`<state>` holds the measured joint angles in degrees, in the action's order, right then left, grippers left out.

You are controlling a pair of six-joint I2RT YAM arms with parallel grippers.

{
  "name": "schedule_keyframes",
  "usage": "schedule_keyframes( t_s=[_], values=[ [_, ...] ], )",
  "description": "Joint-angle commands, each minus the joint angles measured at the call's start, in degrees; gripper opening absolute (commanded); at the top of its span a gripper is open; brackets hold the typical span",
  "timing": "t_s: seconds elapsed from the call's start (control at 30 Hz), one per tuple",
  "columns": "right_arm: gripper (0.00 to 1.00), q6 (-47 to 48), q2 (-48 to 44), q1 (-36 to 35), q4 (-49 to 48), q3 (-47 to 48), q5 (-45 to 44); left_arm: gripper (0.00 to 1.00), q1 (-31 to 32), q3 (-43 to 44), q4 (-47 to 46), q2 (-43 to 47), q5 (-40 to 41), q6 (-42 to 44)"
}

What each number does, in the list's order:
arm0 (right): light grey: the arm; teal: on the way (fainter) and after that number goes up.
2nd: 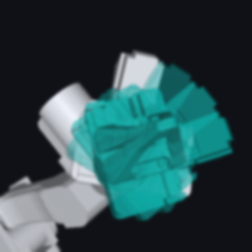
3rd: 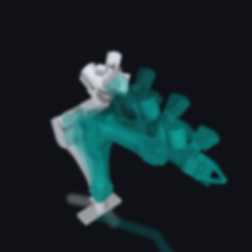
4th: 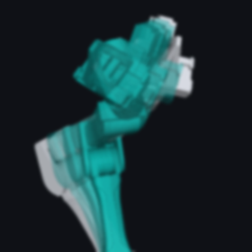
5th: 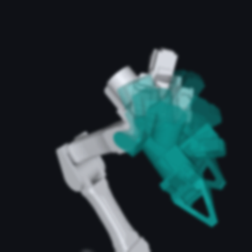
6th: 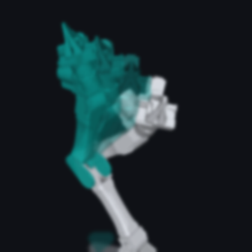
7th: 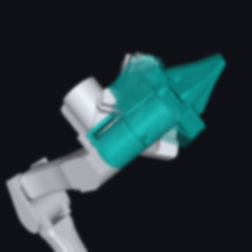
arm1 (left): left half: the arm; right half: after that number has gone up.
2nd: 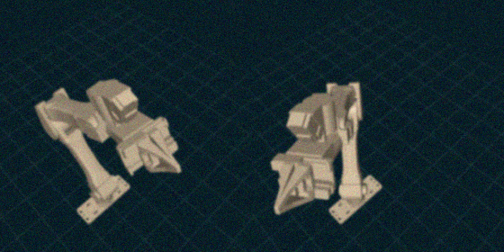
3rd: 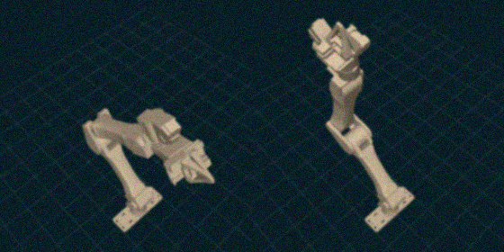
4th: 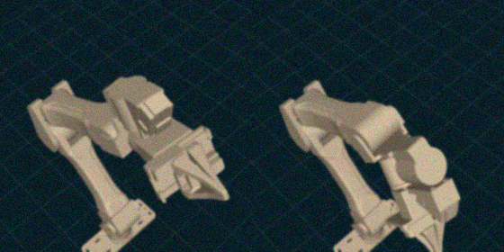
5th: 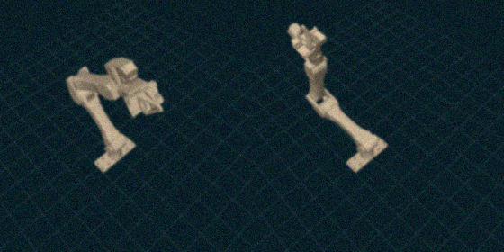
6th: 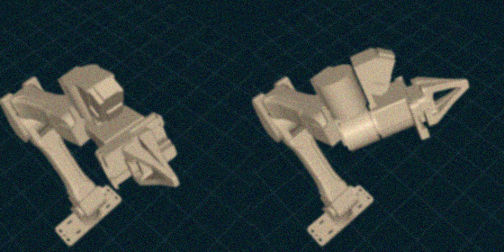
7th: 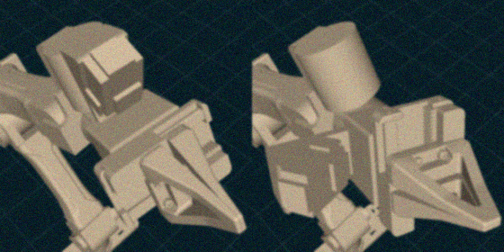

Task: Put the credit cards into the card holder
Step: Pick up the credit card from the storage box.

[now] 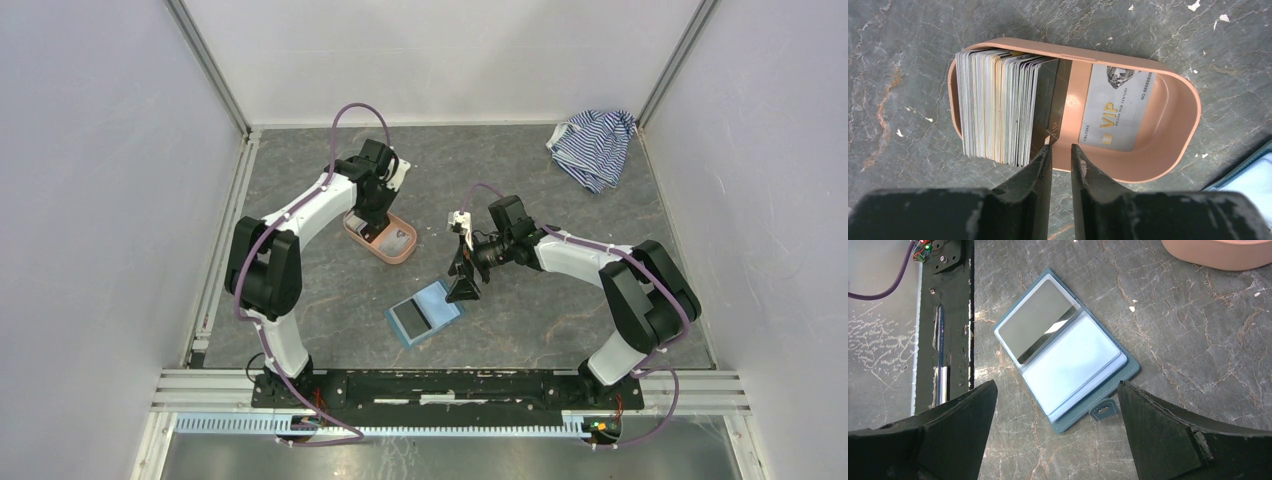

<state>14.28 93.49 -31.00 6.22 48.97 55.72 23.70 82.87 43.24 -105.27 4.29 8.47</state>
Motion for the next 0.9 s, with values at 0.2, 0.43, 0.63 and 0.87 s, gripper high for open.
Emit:
schedule_keyframes(
  t_s=[0.2,0.43,0.63,0.87],
  values=[
    [0.98,0.83,-0.30,0.27,-0.46,2.36,1.67,0.60,0.62,-2.03,-6.10,6.13,3.49,-1.10],
    [0.98,0.79,-0.11,0.28,-0.46,2.36,1.76,0.99,1.78,-6.13,-12.77,4.28,14.40,2.04],
    [0.98,0.87,-0.36,0.32,-0.38,2.35,1.76,1.00,1.63,-5.26,-14.11,0.22,19.24,2.90],
    [0.98,1.10,-0.58,0.25,-0.07,2.46,1.93,0.96,1.43,-4.47,-14.04,-3.15,20.47,3.81]
  ],
)
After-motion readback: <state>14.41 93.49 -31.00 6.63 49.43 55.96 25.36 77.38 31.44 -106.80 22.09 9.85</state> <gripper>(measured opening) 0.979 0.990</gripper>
